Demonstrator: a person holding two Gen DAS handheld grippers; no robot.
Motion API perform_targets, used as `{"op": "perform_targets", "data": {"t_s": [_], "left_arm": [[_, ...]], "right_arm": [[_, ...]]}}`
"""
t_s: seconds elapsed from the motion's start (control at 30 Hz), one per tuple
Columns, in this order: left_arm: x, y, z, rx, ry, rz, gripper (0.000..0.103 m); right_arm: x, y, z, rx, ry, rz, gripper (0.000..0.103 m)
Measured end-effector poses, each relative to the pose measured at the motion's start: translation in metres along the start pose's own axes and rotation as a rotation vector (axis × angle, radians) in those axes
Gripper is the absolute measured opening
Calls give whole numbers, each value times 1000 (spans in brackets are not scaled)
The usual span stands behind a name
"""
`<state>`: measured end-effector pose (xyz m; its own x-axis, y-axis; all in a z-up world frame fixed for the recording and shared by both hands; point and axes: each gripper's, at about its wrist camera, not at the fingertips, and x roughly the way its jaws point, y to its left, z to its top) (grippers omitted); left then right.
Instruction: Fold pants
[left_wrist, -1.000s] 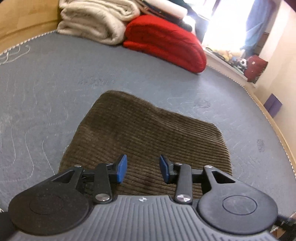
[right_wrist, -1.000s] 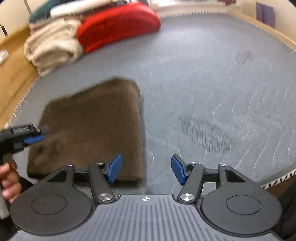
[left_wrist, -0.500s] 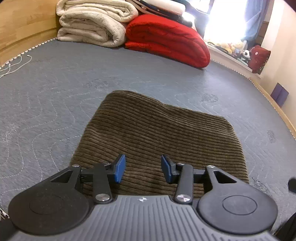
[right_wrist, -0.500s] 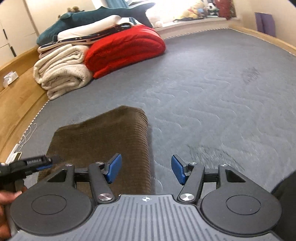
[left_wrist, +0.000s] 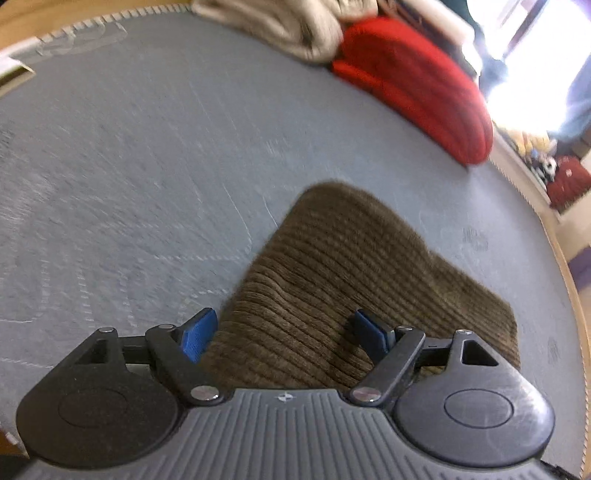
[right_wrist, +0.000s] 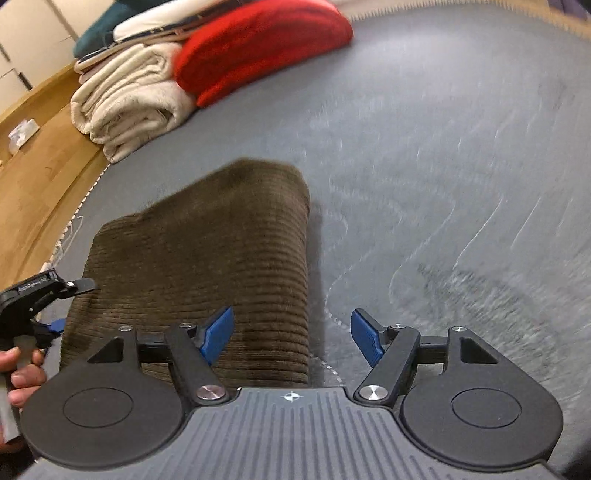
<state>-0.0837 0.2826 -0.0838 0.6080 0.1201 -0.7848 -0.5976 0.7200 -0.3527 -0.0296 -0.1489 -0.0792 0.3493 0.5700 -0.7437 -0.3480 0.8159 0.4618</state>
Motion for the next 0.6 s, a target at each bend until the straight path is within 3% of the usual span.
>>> {"op": "perform_targets", "data": {"t_s": [0.07,0.17,0.27,0.33,0.4,0.47,0.6], "left_arm": [[15,8,5,-27,56,-59,90],[42,31,13,-148,156,-134,102],[48,29,17,-125,151,-151,103],[48,20,15,-82,153,-173,96],[47,20,13,-98,144,-213,82],[45,18,10,-106,128,-204,79],[43,0,5,-105,109,-216,65]], "right_arm": [[14,-4,3,24,49,42,72],[32,-4,5,1,88,71,73],[39,-1,8,-12,76,105,76],[43,6,11,-37,71,113,64],[42,11,10,-56,38,101,50],[36,14,13,-62,9,104,29],[4,17,37,-111,-81,153,20]]}}
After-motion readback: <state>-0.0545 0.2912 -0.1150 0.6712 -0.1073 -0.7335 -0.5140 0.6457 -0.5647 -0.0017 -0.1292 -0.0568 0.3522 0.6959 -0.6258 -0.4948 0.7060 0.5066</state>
